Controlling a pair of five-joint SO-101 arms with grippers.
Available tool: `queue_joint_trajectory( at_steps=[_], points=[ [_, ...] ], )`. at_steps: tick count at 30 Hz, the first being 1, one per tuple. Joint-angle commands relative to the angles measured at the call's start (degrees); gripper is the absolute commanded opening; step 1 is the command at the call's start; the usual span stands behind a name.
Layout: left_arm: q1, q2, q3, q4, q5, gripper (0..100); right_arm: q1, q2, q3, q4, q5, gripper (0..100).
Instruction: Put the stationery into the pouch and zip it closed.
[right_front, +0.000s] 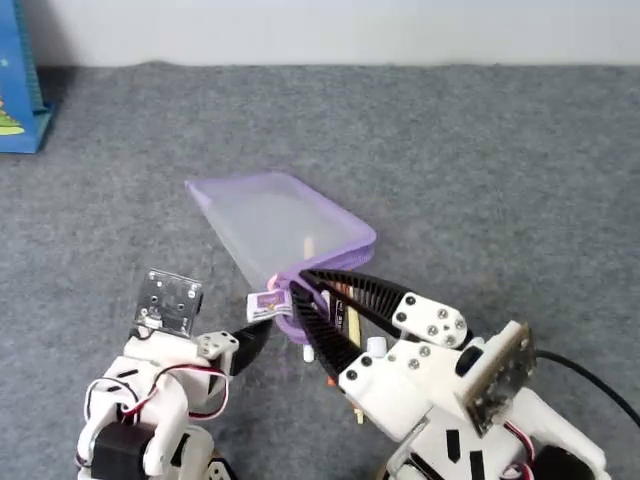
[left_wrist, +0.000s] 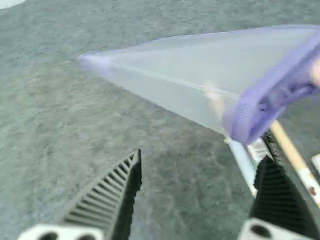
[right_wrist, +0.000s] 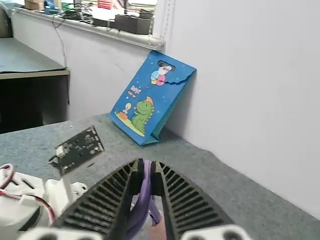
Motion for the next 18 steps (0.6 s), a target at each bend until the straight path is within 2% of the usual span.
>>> queue_joint_trajectory(
  at_steps=[1,12,18],
  points=[
    [1.5,0.2,-3.0,-2.0,2.1,33,-1.5,0.5,-0.7,-1.3,0.6,0.8],
    [1.4,0.1,-2.9,-3.7,2.3,33,-1.5,0.0,-0.5,0.0,0.6,0.8],
    [1.3,0.1,0.1,-6.0,1.8,25,-1.5,0.0,-0.5,0.4,0.6,0.8]
  ],
)
